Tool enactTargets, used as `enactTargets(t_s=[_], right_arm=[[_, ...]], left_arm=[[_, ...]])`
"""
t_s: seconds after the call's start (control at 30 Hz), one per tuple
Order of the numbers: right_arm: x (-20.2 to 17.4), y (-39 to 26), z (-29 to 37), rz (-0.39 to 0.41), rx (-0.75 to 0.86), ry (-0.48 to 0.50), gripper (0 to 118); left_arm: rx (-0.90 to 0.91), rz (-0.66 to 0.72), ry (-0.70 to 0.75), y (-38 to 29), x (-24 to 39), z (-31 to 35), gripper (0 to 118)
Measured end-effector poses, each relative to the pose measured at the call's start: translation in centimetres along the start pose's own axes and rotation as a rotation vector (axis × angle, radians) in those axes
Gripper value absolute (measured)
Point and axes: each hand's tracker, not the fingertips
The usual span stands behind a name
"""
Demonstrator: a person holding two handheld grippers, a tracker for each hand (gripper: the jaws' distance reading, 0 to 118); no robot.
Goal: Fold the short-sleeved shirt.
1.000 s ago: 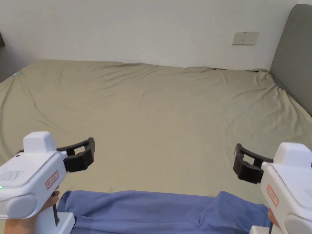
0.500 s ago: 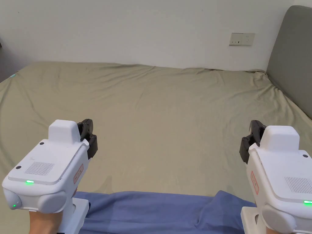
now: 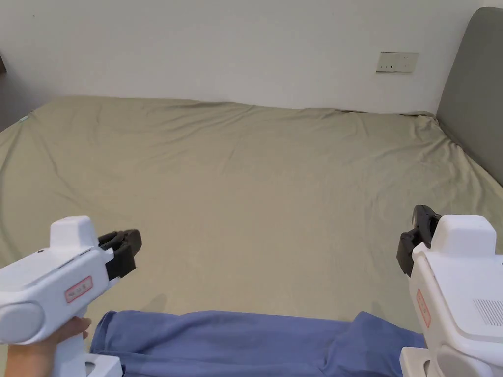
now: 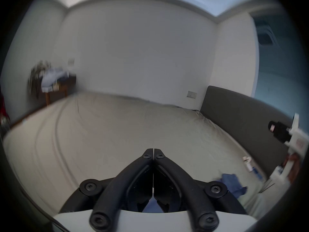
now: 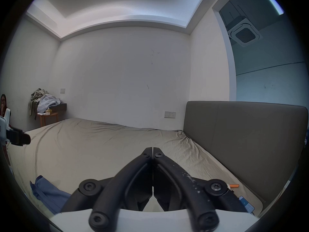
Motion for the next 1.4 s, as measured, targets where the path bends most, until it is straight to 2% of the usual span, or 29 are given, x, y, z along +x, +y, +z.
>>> enactTargets(t_s=[0.17, 0.3, 0.33, 0.47, 0.5, 0.53, 0.63, 0.67, 0.8, 0.9, 0.93, 1.03, 1.1, 1.13, 1.2, 1.4], right_arm=[[-0.4, -0.2, -0.5, -0.001, -0.018, 0.002, 2], [-0.9, -0.4, -0.9, 0.01, -0.032, -0.003, 2], [-1.0, -0.5, -1.0, 0.011, -0.036, -0.004, 2], [-1.3, -1.1, -1.7, 0.001, -0.059, 0.013, 3], [-1.4, -1.3, -2.0, -0.008, -0.069, 0.019, 3], [-1.6, -1.5, -2.2, -0.013, -0.076, 0.023, 3], [-2.0, -1.9, -2.5, -0.003, -0.097, 0.025, 3], [-2.1, -2.0, -2.6, 0.003, -0.102, 0.026, 3], [-2.4, -2.4, -3.1, 0.017, -0.123, 0.027, 3], [-2.4, -2.7, -3.2, 0.018, -0.139, 0.025, 3], [-2.4, -2.7, -3.2, 0.018, -0.141, 0.024, 3], [-2.2, -2.8, -3.2, 0.021, -0.15, 0.022, 3], [-2.0, -2.9, -3.2, 0.021, -0.156, 0.022, 3], [-2.0, -2.9, -3.2, 0.02, -0.157, 0.022, 3], [-1.8, -2.8, -3.1, 0.018, -0.158, 0.019, 3], [-1.1, -2.2, -2.8, 0.01, -0.142, 0.016, 3]], left_arm=[[-0.133, 0.155, -0.029, -1.5, -5.7, -0.4, 0], [-0.294, 0.358, -0.131, -3.3, -10.8, -1.5, 0], [-0.312, 0.398, -0.116, -3.8, -11.7, -1.7, 0], [-0.405, 0.472, -0.113, -6.5, -14.2, -2.7, 4], [-0.421, 0.486, -0.096, -7.1, -14.3, -2.8, 8], [-0.421, 0.478, -0.077, -7.7, -14.7, -3.2, 27], [-0.457, 0.503, -0.061, -9.1, -15.8, -4.3, 104], [-0.475, 0.512, -0.055, -9.5, -16.0, -4.7, 109], [-0.483, 0.485, -0.032, -10.7, -16.5, -5.7, 106], [-0.502, 0.485, -0.056, -11.6, -17.0, -6.4, 89], [-0.504, 0.481, -0.059, -11.9, -16.8, -6.6, 89], [-0.492, 0.441, -0.046, -12.4, -16.0, -6.8, 51], [-0.49, 0.46, -0.056, -12.6, -15.6, -7.1, 37], [-0.494, 0.46, -0.06, -12.7, -15.4, -7.3, 26], [-0.493, 0.392, -0.028, -12.5, -14.2, -7.3, 14], [-0.413, 0.3, 0.027, -8.8, -14.1, -5.5, 9]])
